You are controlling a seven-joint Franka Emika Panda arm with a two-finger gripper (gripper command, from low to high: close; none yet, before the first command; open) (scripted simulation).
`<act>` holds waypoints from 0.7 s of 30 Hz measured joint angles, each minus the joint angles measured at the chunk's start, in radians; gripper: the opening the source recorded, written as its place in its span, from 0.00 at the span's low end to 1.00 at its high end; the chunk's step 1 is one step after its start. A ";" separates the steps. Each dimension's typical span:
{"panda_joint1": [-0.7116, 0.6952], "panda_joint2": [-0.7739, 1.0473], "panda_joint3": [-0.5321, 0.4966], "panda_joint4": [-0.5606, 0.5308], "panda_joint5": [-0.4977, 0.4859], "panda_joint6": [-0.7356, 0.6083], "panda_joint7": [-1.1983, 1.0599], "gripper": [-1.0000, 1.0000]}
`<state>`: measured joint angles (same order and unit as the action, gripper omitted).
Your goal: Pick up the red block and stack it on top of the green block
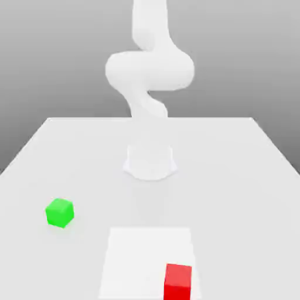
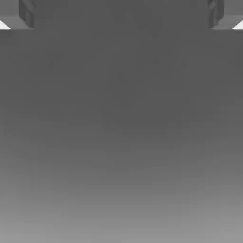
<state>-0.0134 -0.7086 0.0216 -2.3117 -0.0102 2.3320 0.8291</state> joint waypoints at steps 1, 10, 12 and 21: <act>-0.005 0.039 0.009 -0.005 -0.005 0.014 0.013 0.50; -0.039 0.369 0.074 -0.047 -0.050 0.129 0.124 0.50; -0.042 0.442 0.083 -0.056 -0.061 0.154 0.149 0.50; -0.030 0.767 0.103 -0.099 -0.083 0.270 0.242 0.50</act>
<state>-0.0436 0.0581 0.1244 -2.4102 -0.0928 2.6016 1.0711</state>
